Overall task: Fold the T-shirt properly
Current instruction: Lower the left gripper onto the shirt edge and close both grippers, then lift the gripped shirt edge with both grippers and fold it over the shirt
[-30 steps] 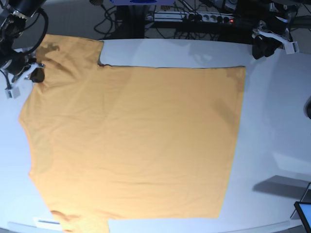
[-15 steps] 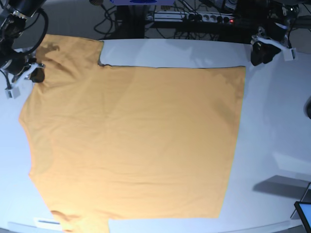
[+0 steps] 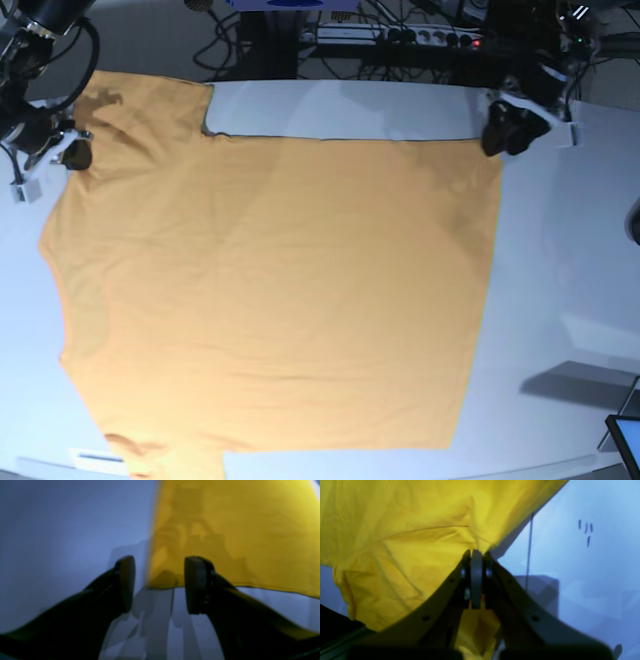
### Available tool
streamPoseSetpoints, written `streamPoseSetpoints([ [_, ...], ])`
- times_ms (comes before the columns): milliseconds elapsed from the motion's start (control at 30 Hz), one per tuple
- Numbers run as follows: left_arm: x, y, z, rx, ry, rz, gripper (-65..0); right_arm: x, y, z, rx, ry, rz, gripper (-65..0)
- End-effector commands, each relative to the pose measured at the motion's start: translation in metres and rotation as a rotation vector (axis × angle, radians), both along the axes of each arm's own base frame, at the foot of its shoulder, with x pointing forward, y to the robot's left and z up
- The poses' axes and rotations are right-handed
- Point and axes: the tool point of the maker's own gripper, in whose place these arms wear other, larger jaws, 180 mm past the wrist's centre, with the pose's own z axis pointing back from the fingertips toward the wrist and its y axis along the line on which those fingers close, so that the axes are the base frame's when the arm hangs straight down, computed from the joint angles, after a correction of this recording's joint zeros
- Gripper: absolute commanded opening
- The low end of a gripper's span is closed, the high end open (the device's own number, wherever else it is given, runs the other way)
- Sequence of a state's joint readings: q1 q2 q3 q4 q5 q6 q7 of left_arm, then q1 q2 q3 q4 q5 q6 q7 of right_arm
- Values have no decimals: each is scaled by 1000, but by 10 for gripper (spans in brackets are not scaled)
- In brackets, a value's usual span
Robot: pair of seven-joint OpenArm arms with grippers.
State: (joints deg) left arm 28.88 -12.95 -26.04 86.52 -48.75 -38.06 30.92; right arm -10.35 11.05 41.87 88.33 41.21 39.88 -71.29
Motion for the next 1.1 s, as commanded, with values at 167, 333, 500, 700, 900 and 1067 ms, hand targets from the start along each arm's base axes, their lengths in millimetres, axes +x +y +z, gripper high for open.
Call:
streamPoseSetpoints([
  [167, -14, -10, -16, 1, 79, -25, -339, 2, -7, 5, -28, -4, 8, -647],
  [333, -15, -11, -16, -1, 81, -26, -339, 2, -7, 5, -28, -4, 8, -647],
  [500, -14, -11, -16, -4, 78, -24, -339, 2, -7, 5, -28, -4, 8, -647],
  [700, -4, -11, -14, -1, 58, -26, -339, 2, -7, 5, -28, -4, 8, -647],
  [900, 5, -11, -12, -6, 42, -22, -343, 1, -7, 5, -28, -2, 8, -647],
  [1067, 7, -19, -19, -22, 56, -43, -494, 1, -7, 5, -28, -2, 8, -647],
])
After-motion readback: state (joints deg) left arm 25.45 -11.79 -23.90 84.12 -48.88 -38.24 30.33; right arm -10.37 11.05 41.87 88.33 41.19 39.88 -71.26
